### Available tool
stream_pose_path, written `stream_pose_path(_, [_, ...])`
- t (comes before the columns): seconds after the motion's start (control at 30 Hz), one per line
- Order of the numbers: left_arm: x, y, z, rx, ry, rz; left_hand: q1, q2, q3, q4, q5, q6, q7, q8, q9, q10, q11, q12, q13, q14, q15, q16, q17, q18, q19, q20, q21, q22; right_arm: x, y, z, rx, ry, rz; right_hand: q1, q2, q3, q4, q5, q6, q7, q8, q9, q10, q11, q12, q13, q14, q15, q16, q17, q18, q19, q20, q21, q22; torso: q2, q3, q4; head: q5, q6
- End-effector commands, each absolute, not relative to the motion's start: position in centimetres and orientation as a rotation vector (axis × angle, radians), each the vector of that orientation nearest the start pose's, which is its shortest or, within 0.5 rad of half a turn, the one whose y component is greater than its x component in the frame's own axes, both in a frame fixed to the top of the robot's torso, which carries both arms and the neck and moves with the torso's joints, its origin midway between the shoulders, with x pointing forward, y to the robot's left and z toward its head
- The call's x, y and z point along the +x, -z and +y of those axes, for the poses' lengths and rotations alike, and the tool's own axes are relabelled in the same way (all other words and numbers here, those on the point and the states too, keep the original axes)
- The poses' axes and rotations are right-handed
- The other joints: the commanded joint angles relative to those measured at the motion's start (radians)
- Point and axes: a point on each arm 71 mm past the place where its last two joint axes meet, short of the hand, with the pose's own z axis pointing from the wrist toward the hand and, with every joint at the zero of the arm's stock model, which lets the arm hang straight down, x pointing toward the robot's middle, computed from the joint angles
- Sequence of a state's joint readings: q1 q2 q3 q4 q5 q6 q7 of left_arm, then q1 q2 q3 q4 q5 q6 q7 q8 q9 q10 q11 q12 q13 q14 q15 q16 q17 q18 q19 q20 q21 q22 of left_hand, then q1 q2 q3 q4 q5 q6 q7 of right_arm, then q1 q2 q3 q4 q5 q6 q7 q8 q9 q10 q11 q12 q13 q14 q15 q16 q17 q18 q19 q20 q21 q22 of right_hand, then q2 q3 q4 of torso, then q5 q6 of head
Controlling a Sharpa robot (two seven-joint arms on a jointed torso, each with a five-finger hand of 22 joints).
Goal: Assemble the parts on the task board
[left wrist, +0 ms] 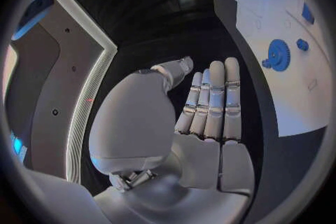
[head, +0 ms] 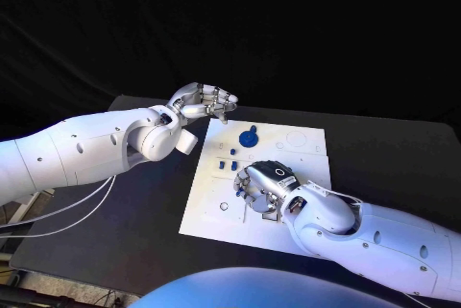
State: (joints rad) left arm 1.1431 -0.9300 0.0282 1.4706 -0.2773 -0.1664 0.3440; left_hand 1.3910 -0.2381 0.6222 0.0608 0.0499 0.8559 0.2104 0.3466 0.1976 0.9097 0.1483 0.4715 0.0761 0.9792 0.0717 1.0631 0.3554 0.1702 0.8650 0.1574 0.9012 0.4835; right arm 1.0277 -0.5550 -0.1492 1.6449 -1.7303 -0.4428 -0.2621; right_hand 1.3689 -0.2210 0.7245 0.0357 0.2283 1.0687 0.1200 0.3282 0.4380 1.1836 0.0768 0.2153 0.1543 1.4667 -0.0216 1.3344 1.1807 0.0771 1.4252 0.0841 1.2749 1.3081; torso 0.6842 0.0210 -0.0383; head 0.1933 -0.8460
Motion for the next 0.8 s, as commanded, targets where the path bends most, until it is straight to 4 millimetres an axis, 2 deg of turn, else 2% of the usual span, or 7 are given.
stream_pose_path(0.03, [49.01,18.18,25.56,-0.861,1.485,1.538,0.0,0.008,-0.003,-0.003,0.005,-0.009,0.0,-0.006,-0.001,-0.008,-0.002,-0.004,-0.001,-0.007,-0.002,-0.005,-0.001,0.013,0.0,0.005,-0.006,-0.001,37.5,26.19,-3.07,-0.44,-0.879,1.656,-0.001,0.007,0.002,-0.002,0.003,0.004,0.002,0.002,0.002,0.023,-0.021,0.005,0.001,0.023,-0.002,0.002,0.0,-0.009,0.005,-0.003,-0.005,0.115,0.0,0.0006,0.0004,0.001,-0.003])
stream_pose_path(0.8, [48.94,18.15,25.57,-0.858,1.485,1.542,0.001,0.01,-0.004,-0.005,0.005,-0.01,0.001,-0.005,-0.001,-0.01,-0.002,-0.001,-0.001,-0.007,-0.001,-0.006,-0.002,0.013,0.001,0.006,-0.007,-0.002,37.51,26.71,-2.74,-0.462,-0.865,1.682,-0.003,0.009,0.004,-0.003,0.002,0.002,0.003,0.001,0.002,0.023,-0.021,0.003,0.001,0.023,-0.001,0.003,0.001,-0.009,0.006,-0.003,-0.004,0.116,0.0,-0.0002,-0.0007,0.001,-0.01])
